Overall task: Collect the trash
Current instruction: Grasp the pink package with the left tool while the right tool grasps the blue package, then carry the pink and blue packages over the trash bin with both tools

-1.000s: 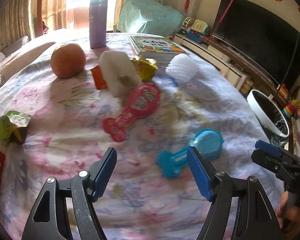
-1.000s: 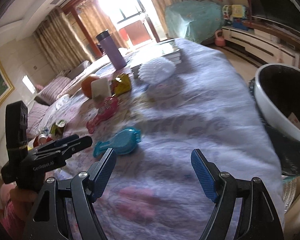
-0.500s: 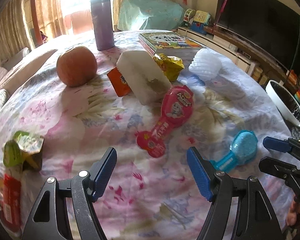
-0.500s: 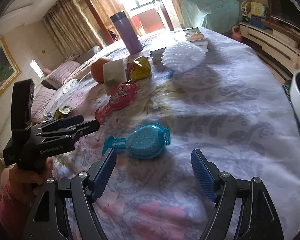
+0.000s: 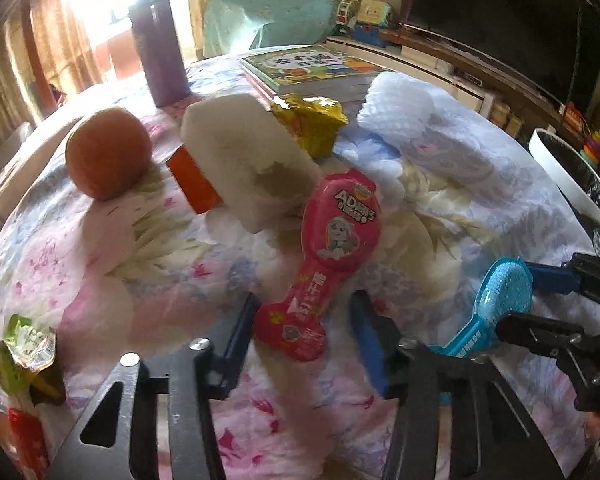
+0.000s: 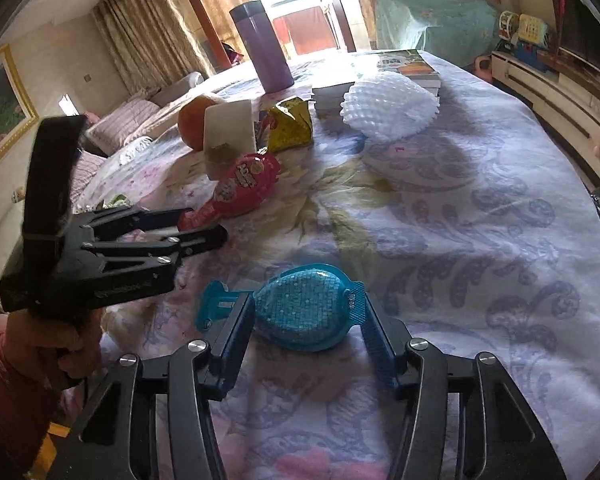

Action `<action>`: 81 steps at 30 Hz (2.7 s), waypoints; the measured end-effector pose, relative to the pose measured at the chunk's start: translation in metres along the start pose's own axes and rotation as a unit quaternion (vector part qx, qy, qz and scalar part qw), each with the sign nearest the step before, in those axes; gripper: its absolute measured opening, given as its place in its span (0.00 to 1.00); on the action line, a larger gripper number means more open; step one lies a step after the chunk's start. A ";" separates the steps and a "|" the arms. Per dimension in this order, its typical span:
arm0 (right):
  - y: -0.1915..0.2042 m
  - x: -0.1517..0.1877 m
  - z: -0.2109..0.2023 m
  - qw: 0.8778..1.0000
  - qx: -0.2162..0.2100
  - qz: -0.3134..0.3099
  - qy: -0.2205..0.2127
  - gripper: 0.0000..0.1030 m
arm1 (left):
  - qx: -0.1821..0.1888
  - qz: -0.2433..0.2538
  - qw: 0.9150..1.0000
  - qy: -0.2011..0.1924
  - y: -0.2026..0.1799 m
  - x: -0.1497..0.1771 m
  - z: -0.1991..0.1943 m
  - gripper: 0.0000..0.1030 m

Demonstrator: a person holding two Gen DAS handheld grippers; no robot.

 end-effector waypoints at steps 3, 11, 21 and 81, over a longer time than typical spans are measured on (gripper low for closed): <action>-0.004 0.000 -0.005 1.000 -0.001 0.005 -0.006 0.33 | 0.001 0.005 1.000 -0.001 -0.006 -0.002 0.001 0.34; -0.016 0.006 -0.025 1.000 -0.018 0.019 -0.016 0.20 | 0.011 0.001 1.000 -0.009 -0.024 0.008 -0.009 0.33; -0.065 0.025 -0.071 0.994 0.016 0.072 -0.080 0.14 | 0.043 -0.008 0.999 -0.021 -0.050 0.012 -0.027 0.33; -0.160 0.038 -0.125 0.984 0.113 0.106 -0.086 0.39 | 0.124 0.051 0.991 -0.025 -0.168 -0.013 -0.024 0.33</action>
Point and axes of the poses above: each gripper's, at about its wrist camera, not at the fingertips, and z roughly the way its jaws point, y to its left, x to its underside, the point moved 5 cm from there along z, roughly the way its jaws point, and after that the axes turned 9 degrees about x, right-handed, at the moved point
